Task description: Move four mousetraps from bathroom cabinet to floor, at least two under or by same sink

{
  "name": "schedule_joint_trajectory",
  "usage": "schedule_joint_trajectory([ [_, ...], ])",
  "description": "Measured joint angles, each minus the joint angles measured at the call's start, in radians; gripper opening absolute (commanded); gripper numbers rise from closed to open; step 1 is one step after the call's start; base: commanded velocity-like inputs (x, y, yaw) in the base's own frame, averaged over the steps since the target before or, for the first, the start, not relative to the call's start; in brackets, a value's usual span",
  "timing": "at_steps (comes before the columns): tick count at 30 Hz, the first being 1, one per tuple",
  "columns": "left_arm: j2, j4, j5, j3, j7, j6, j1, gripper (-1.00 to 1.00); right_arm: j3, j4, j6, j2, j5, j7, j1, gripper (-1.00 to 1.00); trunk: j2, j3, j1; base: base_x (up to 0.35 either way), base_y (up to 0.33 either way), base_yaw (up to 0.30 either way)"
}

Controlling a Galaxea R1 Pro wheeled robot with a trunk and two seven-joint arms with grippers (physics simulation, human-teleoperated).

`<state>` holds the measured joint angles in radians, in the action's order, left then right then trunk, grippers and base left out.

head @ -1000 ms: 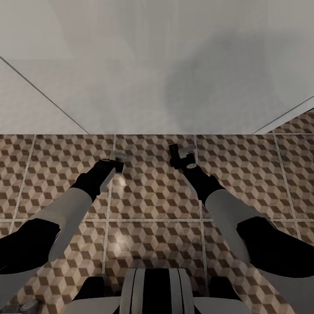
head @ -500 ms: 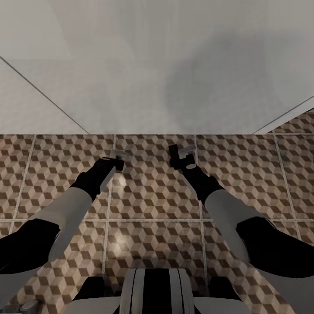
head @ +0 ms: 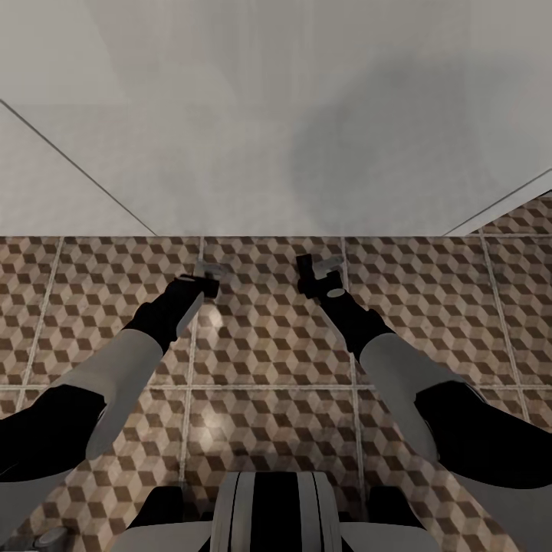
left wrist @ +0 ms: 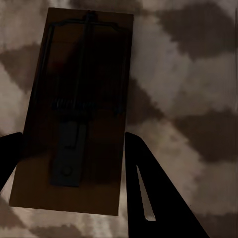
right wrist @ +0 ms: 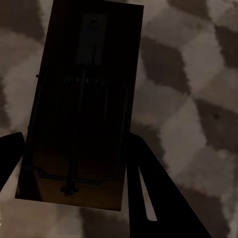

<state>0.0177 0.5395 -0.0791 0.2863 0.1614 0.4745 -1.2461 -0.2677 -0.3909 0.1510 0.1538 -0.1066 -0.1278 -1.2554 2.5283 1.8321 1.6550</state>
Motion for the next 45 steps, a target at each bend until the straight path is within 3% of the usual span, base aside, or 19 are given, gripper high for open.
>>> schedule_joint_trajectory([
  [8,0.000,-0.015,0.001,0.000,0.000,-0.032,0.000,-1.00,0.000,0.000,-0.001,0.000,0.001,0.000,0.001,-1.00,0.000,0.000,0.000,0.000,0.000,0.000],
  [30,-0.001,-0.021,0.001,0.002,0.000,-0.036,0.000,-1.00,-0.001,0.001,-0.001,0.013,0.000,0.000,0.000,-1.00,0.000,0.000,0.000,0.000,0.000,0.000],
  [38,-0.001,-0.021,0.001,0.002,-0.001,-0.074,0.001,-1.00,-0.001,0.001,-0.001,0.015,0.000,0.000,0.000,-1.00,0.000,0.000,0.000,0.000,0.000,0.000],
  [39,-0.001,-0.021,0.001,0.002,-0.001,-0.075,0.000,1.00,-0.001,0.001,-0.001,0.015,0.000,0.000,0.000,-1.00,0.000,0.000,0.000,0.000,0.000,0.000],
  [45,-0.002,-0.022,0.004,0.003,0.001,-0.077,0.000,1.00,-0.001,0.001,-0.001,0.015,0.000,0.000,0.000,-1.00,0.000,0.000,0.000,0.000,0.000,0.000],
])
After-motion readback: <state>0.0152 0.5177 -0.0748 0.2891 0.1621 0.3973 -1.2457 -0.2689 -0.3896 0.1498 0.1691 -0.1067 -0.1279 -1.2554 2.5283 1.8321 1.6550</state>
